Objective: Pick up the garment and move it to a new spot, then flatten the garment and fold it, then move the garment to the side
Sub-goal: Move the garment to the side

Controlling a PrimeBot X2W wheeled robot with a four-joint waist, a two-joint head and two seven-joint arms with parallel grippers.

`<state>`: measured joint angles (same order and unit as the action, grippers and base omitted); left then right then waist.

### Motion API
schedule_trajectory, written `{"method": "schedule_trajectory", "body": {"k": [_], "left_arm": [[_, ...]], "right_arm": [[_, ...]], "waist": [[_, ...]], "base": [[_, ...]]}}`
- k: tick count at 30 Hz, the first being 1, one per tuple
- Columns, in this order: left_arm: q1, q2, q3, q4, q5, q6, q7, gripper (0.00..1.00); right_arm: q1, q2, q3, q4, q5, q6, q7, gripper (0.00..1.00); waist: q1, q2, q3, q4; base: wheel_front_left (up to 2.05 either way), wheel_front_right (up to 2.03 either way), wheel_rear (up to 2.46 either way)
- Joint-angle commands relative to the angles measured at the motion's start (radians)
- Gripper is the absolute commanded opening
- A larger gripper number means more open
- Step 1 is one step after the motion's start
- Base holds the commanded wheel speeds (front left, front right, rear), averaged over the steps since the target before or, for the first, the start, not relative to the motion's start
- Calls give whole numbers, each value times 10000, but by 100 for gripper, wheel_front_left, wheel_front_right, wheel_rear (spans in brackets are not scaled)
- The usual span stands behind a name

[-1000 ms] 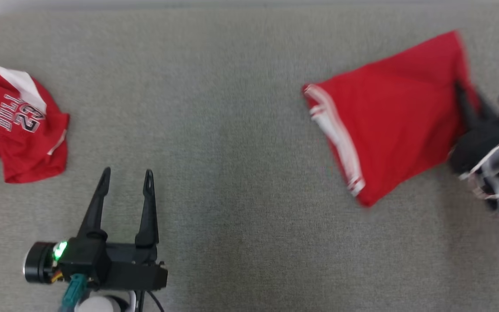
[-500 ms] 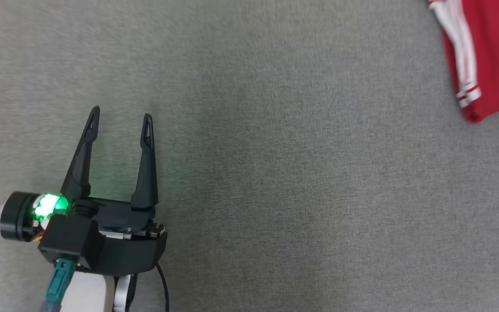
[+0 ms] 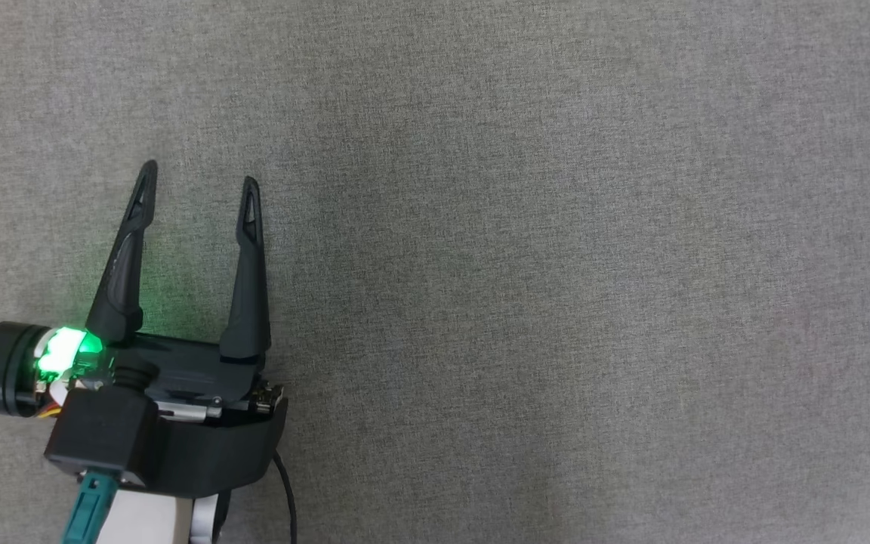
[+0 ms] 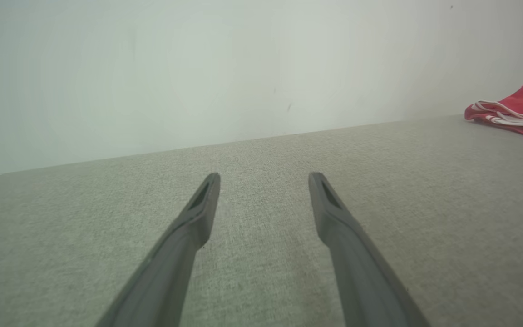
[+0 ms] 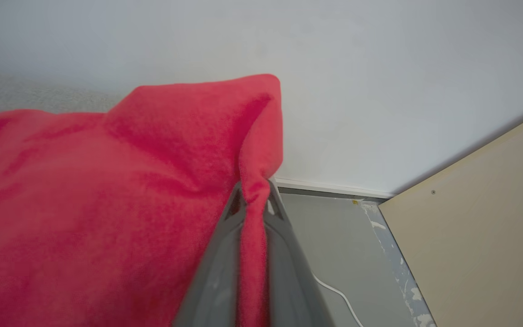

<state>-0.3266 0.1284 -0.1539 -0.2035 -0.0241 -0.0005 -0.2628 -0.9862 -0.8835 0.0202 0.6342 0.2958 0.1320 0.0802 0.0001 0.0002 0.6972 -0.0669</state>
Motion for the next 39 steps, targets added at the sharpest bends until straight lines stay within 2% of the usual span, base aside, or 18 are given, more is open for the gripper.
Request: {"method": "schedule_trajectory", "body": {"k": [1,4,5,7,12,19,24,31,32,39], "left_arm": [[145,81,61,3,94,27,-28,100],[151,124,85,12,52,66,-27,100],[148,129,86,12,39,76,-27,100],[154,146,97,37,20,95,-27,100],[268,177,185,263,-82,181,-27,100],[837,191,590,858,-419,372,-28,100],[1473,249,1029,1256,-644,539,-28,100],[2149,143,1256,1661,-923,591,-28,100],[2149,143,1256,1661,-923,591,-28,100],[2726,80,1296,2081,-1153,527,-28,100]], "right_arm": [[55,15,-83,14,-115,-20,59,0],[183,123,-166,22,-221,-20,181,0],[204,159,-206,12,-256,-20,207,16],[237,239,-308,58,-317,-20,305,100],[213,436,-447,-244,-886,-20,-151,100],[438,1321,-415,-1184,-701,-20,-1082,100],[1101,2147,-109,-2084,-542,-20,-1544,100],[3035,3568,-374,-3182,-578,-20,-1975,100],[3035,3568,-374,-3182,-578,-20,-1975,100],[5278,5187,-654,-4290,-713,-21,-2188,100]], "waist": [[-1,-2,6,3],[-1,-2,41,9],[-1,-2,45,10],[-1,-2,26,3],[-1,-2,-353,-38],[-1,-2,-1721,-166],[-1,-2,-2787,-288],[-1,-2,-4159,-131],[-1,-2,-4159,-131],[-1,-2,-5182,50]], "base": [[0,0,0],[0,0,0],[0,0,0],[0,0,0],[0,0,0],[0,0,0],[0,0,0],[0,0,0],[0,0,0],[0,0,0]]}}
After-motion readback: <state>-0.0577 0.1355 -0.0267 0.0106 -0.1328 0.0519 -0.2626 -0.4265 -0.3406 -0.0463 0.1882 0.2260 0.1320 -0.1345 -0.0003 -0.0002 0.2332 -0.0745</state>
